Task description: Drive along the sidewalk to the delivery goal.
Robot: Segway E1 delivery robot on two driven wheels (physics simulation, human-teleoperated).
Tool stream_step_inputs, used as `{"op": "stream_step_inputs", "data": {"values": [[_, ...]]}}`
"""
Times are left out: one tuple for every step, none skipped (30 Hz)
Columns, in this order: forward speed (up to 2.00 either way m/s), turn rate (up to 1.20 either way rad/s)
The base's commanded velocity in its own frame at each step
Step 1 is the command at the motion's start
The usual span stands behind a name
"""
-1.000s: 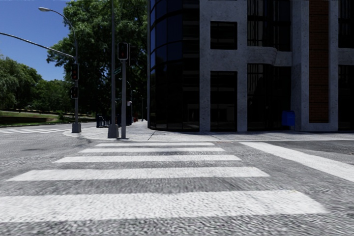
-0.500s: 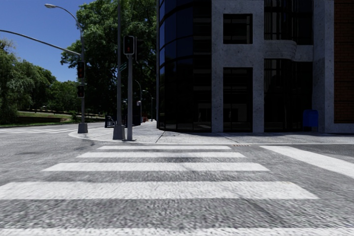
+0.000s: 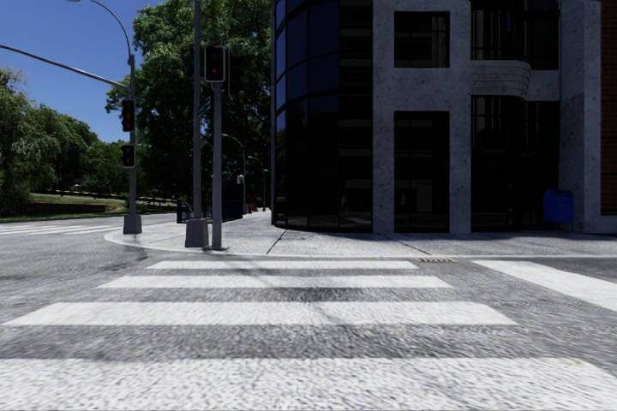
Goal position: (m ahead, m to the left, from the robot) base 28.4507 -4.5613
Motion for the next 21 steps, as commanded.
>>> {"op": "stream_step_inputs", "data": {"values": [[1.3, 0.0], [1.3, 0.0], [1.3, 0.0], [1.3, 0.0], [1.3, 0.0], [1.3, 0.0], [1.3, 0.0], [1.3, 0.0], [1.3, 0.0], [1.3, 0.0], [1.3, 0.0], [1.3, 0.0], [1.3, 0.0], [1.3, 0.0], [1.3, 0.0], [1.3, 0.0], [1.3, 0.0], [1.3, 0.0], [1.3, 0.0], [1.3, 0.0], [1.3, 0.0]]}}
